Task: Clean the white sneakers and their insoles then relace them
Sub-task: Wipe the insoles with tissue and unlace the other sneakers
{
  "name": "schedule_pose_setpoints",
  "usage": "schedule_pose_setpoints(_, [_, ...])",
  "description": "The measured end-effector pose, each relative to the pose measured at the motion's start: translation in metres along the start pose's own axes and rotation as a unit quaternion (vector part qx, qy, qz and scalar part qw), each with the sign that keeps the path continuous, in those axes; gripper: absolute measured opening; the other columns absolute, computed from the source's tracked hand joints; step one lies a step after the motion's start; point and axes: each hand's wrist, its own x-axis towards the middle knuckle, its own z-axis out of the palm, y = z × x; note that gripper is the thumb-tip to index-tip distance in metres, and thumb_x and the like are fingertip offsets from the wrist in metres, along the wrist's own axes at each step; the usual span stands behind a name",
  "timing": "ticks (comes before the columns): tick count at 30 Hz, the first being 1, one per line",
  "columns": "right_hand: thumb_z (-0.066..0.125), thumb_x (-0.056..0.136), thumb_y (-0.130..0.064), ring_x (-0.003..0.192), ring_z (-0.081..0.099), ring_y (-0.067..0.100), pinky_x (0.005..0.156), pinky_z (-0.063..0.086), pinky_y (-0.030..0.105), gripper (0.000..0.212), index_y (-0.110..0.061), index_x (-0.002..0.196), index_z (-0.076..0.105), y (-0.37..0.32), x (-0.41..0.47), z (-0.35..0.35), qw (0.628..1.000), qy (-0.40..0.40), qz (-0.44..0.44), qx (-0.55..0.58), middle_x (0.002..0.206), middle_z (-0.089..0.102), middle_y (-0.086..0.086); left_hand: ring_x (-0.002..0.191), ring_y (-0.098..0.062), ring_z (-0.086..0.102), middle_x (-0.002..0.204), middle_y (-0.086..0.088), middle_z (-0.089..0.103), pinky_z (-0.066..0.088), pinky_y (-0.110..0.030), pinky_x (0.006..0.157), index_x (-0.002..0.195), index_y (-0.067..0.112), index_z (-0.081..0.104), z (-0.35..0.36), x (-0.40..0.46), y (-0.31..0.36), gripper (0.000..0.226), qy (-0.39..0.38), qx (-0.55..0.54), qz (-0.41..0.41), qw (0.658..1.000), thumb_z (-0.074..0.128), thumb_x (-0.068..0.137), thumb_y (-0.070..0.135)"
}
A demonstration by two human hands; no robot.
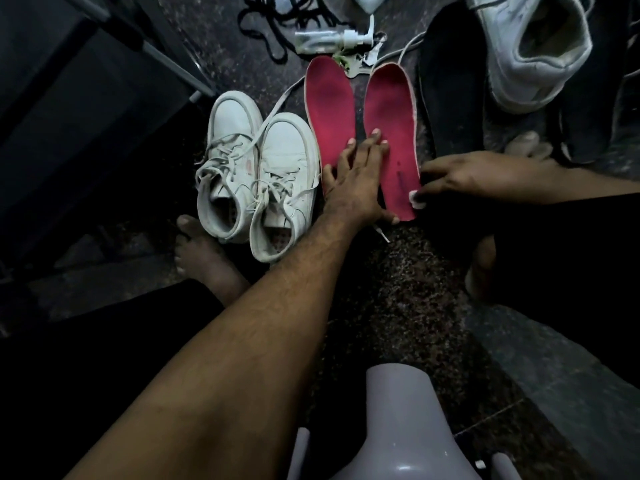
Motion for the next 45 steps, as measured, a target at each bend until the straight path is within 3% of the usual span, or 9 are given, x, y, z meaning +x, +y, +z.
schedule_pose_setpoints(5, [0.072, 0.087, -0.018, 0.084, 0.065, 0.037, 0.071, 0.047, 0.034, 0.031, -0.007, 0.116, 0.069, 0.013, 0.012, -0.022, 0.975, 0.126, 0.17, 0.063, 0.101, 0.058, 0.016, 0.151, -0.024, -0.001, 0.164, 0.016, -0.001, 0.011, -0.063, 0.114, 0.156, 0.029, 0.015, -0.002, 0.001, 0.001, 0.136, -0.003, 0.006, -0.005, 1.0, 0.094, 0.048, 0.049])
schedule_pose_setpoints(10, [0.061, 0.091, -0.02, 0.089, 0.059, 0.021, 0.069, 0.055, 0.043, 0.03, -0.015, 0.121, 0.063, 0.0, 0.028, 0.005, 0.998, -0.046, -0.038, -0.012, 0.104, 0.05, 0.003, 0.151, -0.024, 0.0, 0.164, 0.014, -0.002, 0.013, -0.06, 0.113, 0.156, 0.029, 0.015, -0.001, 0.002, 0.003, 0.133, 0.0, 0.013, -0.016, 1.0, 0.093, 0.051, 0.049])
schedule_pose_setpoints(15, [0.06, 0.094, -0.034, 0.111, 0.06, 0.023, 0.092, 0.051, 0.041, 0.034, -0.012, 0.119, 0.07, 0.023, 0.026, 0.004, 0.992, 0.041, 0.111, 0.036, 0.122, 0.06, 0.01, 0.151, -0.026, 0.0, 0.165, 0.013, -0.003, 0.013, -0.062, 0.114, 0.156, 0.028, 0.014, -0.002, 0.002, 0.006, 0.136, -0.006, 0.016, -0.017, 1.0, 0.095, 0.048, 0.047])
schedule_pose_setpoints(20, [0.049, 0.093, -0.042, 0.09, 0.059, 0.019, 0.066, 0.053, 0.039, 0.028, -0.023, 0.108, 0.062, -0.003, 0.035, 0.008, 0.992, -0.077, -0.049, -0.084, 0.097, 0.05, -0.002, 0.148, -0.024, 0.005, 0.164, 0.013, 0.004, 0.012, -0.057, 0.115, 0.155, 0.028, 0.021, -0.001, 0.006, 0.001, 0.119, 0.0, -0.042, -0.005, 0.999, 0.09, 0.06, 0.046])
schedule_pose_setpoints(26, [0.058, 0.087, -0.047, 0.1, 0.061, 0.036, 0.075, 0.051, 0.043, 0.039, -0.018, 0.111, 0.068, 0.052, 0.049, -0.018, 0.979, 0.07, 0.176, -0.071, 0.109, 0.055, 0.01, 0.128, -0.025, 0.027, 0.151, 0.011, 0.027, 0.031, -0.052, 0.105, 0.144, 0.03, 0.035, -0.004, 0.011, -0.003, 0.094, 0.065, -0.079, -0.006, 0.995, 0.087, 0.067, 0.045])
schedule_pose_setpoints(31, [0.053, 0.089, -0.024, 0.095, 0.061, 0.034, 0.06, 0.049, 0.036, 0.036, -0.008, 0.118, 0.067, 0.031, 0.061, -0.022, 0.99, -0.006, -0.037, -0.137, 0.112, 0.058, 0.015, 0.133, -0.029, 0.027, 0.162, 0.012, 0.011, 0.029, -0.053, 0.107, 0.153, 0.028, 0.023, 0.0, 0.009, 0.002, 0.111, 0.08, -0.063, -0.015, 0.995, 0.089, 0.065, 0.038])
schedule_pose_setpoints(34, [0.051, 0.099, -0.029, 0.106, 0.058, 0.034, 0.08, 0.044, 0.04, 0.032, -0.002, 0.116, 0.057, 0.046, 0.07, -0.036, 0.985, 0.012, 0.049, -0.165, 0.109, 0.054, 0.015, 0.136, -0.029, 0.025, 0.165, 0.012, -0.003, 0.026, -0.053, 0.112, 0.159, 0.025, 0.01, -0.006, 0.011, 0.003, 0.126, 0.063, -0.032, -0.025, 0.997, 0.089, 0.064, 0.044])
schedule_pose_setpoints(37, [0.054, 0.098, -0.025, 0.102, 0.058, 0.041, 0.074, 0.046, 0.046, 0.029, -0.004, 0.119, 0.057, 0.068, 0.079, -0.059, 0.975, 0.024, 0.19, -0.116, 0.113, 0.052, 0.023, 0.135, -0.027, 0.026, 0.166, 0.013, -0.004, 0.028, -0.049, 0.112, 0.16, 0.023, 0.006, -0.01, 0.011, 0.007, 0.129, 0.045, -0.011, -0.028, 0.999, 0.089, 0.063, 0.047])
schedule_pose_setpoints(45, [0.051, 0.088, -0.014, 0.084, 0.059, 0.035, 0.049, 0.035, 0.033, 0.028, -0.005, 0.114, 0.06, 0.052, 0.097, -0.053, 0.97, -0.075, -0.006, -0.233, 0.104, 0.049, 0.016, 0.132, -0.03, 0.031, 0.166, 0.009, 0.006, 0.034, -0.049, 0.106, 0.158, 0.02, 0.01, -0.014, 0.011, 0.012, 0.13, 0.053, -0.01, -0.048, 0.997, 0.091, 0.06, 0.045])
